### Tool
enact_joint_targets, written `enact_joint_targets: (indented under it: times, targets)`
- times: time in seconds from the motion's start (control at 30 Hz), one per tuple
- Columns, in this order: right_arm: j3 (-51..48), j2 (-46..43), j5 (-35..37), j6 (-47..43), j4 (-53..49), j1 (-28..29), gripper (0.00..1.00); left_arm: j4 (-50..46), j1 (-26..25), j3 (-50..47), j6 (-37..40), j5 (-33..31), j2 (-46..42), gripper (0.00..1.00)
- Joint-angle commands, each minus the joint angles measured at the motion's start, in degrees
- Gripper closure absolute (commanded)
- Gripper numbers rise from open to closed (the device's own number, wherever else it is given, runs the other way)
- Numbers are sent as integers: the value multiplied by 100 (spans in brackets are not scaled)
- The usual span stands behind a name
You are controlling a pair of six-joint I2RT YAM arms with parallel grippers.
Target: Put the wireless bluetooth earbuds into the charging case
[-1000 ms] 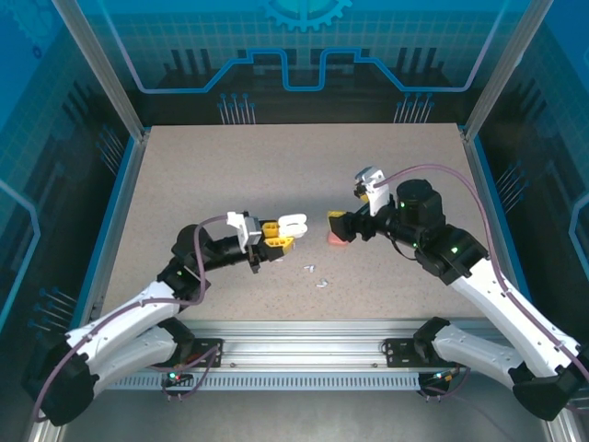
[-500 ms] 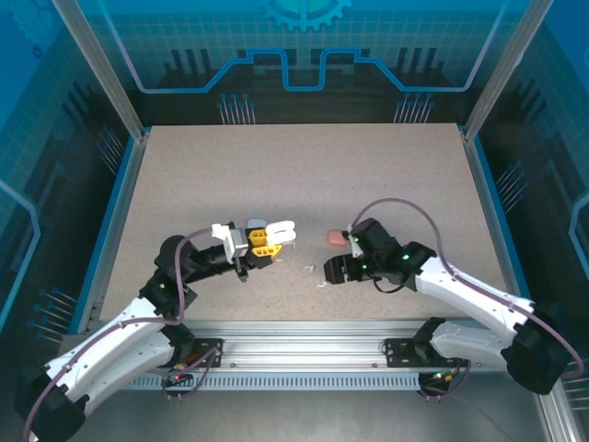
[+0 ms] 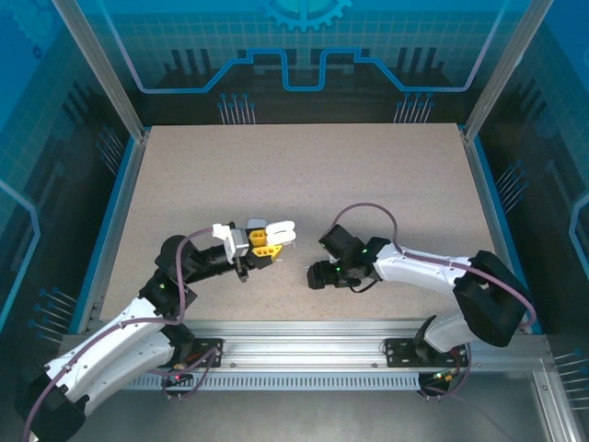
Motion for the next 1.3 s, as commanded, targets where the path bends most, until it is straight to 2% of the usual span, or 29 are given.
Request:
enact_joint_targets:
  times: [0.0,0.33,1.2,1.27]
  targets:
    - [239,239,-124,196,153,160,27,6,-43,-64,54,-100,-86,100]
    - [530,619,254,336,-281,285,28,-58,-45,-64,83,-147,-129,99]
    - [1288,1473,-166,-160,69,468,30,-179,-40,-71,114,-232,-165,98]
    - [1371,1475,6,-185,-156,472,30,-187,-41,-78,115,-241,-168,98]
